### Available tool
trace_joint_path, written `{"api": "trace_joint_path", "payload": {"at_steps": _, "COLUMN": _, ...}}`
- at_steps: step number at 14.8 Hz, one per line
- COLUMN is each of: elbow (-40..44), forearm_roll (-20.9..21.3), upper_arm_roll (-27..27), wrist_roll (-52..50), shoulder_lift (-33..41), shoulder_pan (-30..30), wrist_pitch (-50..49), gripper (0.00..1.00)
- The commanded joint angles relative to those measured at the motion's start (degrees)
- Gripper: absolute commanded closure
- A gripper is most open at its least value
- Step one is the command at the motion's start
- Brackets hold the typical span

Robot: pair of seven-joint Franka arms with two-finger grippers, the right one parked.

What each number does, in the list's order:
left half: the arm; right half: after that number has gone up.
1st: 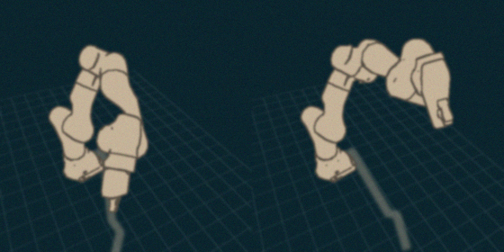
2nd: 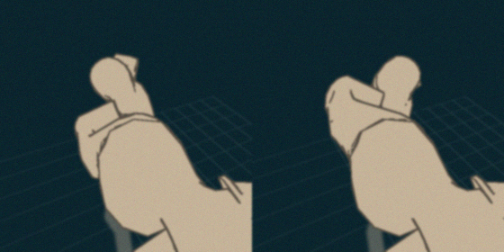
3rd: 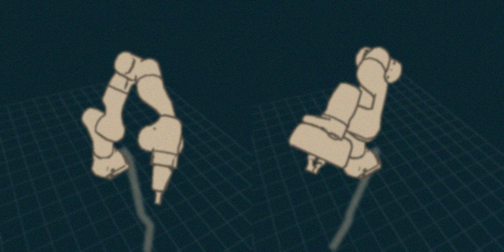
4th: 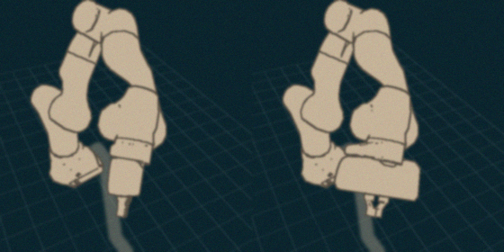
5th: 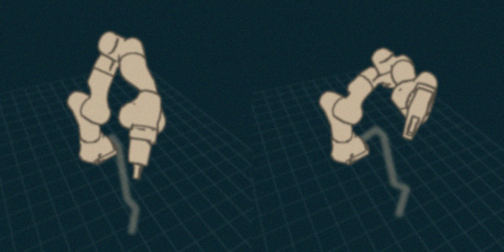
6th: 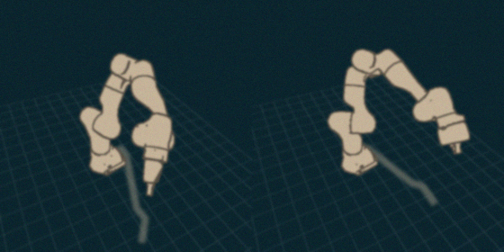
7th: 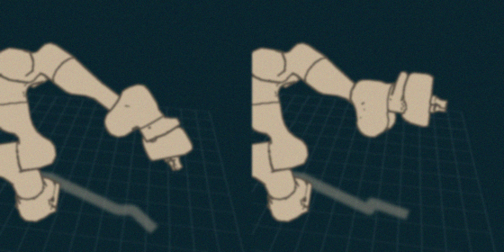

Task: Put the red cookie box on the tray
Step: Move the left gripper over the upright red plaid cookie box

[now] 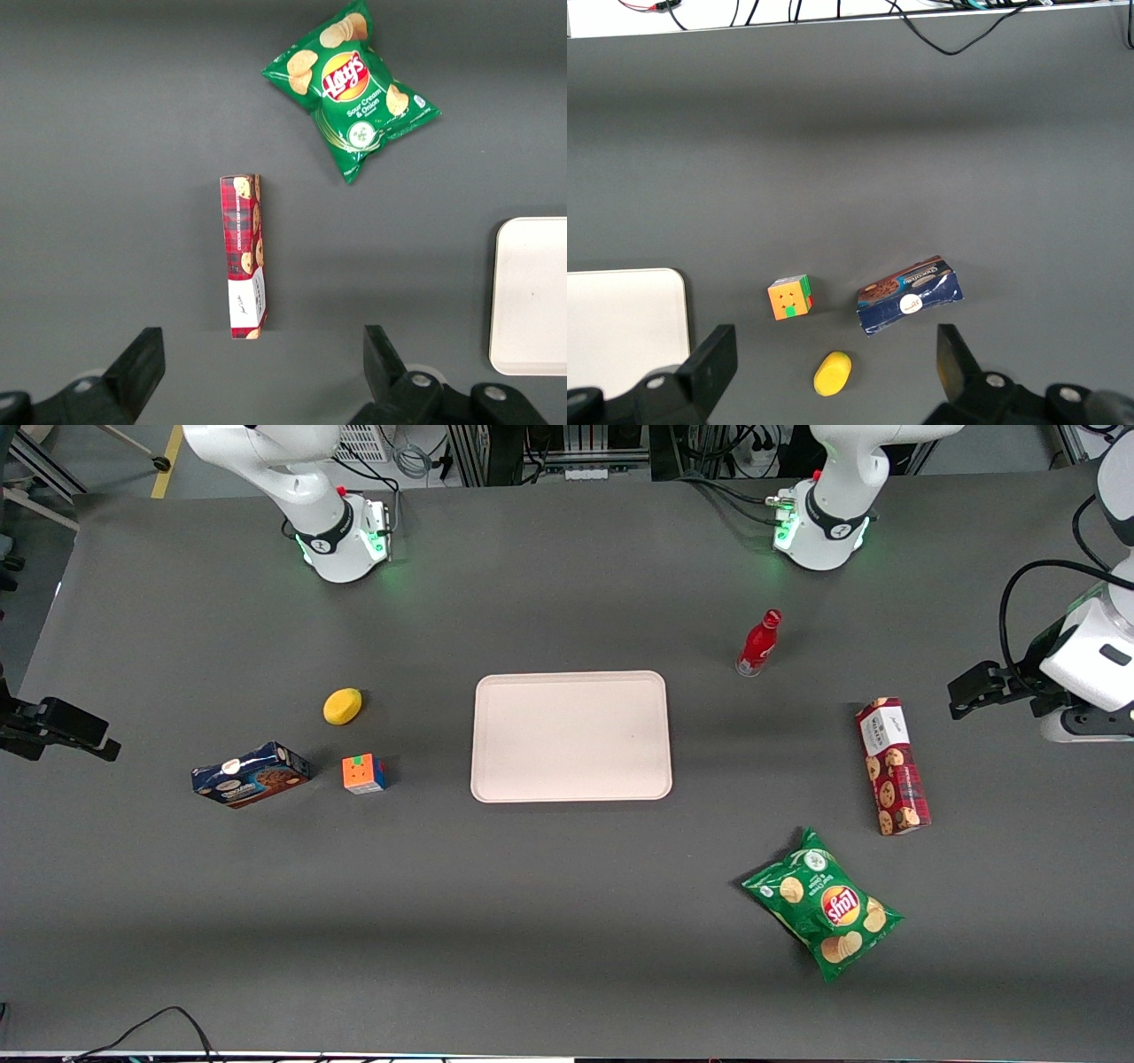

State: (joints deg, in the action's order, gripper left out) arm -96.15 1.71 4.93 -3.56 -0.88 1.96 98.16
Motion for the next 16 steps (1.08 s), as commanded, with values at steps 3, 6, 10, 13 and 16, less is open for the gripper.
{"api": "trace_joint_path", "payload": {"at_steps": 3, "elbow": -0.88, "forearm_roll": 2.59, "upper_arm_roll": -0.01, "wrist_roll": 1.28, "shoulder_lift": -0.53, "shoulder_pan": 0.33, "wrist_pitch": -1.66, "gripper": 0.0}}
{"api": "trace_joint_path", "payload": {"at_steps": 6, "elbow": -6.41, "forearm_roll": 4.97, "upper_arm_roll": -0.1, "wrist_roll": 1.89, "shoulder_lift": -0.52, "shoulder_pan": 0.42, "wrist_pitch": 2.37, "gripper": 0.0}}
{"api": "trace_joint_path", "payload": {"at_steps": 10, "elbow": -16.95, "forearm_roll": 4.53, "upper_arm_roll": -1.32, "wrist_roll": 2.95, "shoulder_lift": -0.52, "shoulder_pan": 1.21, "wrist_pitch": 11.15, "gripper": 0.0}}
{"api": "trace_joint_path", "payload": {"at_steps": 13, "elbow": -24.67, "forearm_roll": 4.36, "upper_arm_roll": -2.9, "wrist_roll": 3.47, "shoulder_lift": -0.79, "shoulder_pan": 1.21, "wrist_pitch": 19.83, "gripper": 0.0}}
{"api": "trace_joint_path", "payload": {"at_steps": 16, "elbow": -33.12, "forearm_roll": 4.09, "upper_arm_roll": -4.58, "wrist_roll": 4.88, "shoulder_lift": -1.84, "shoulder_pan": 1.21, "wrist_pitch": 33.46, "gripper": 0.0}}
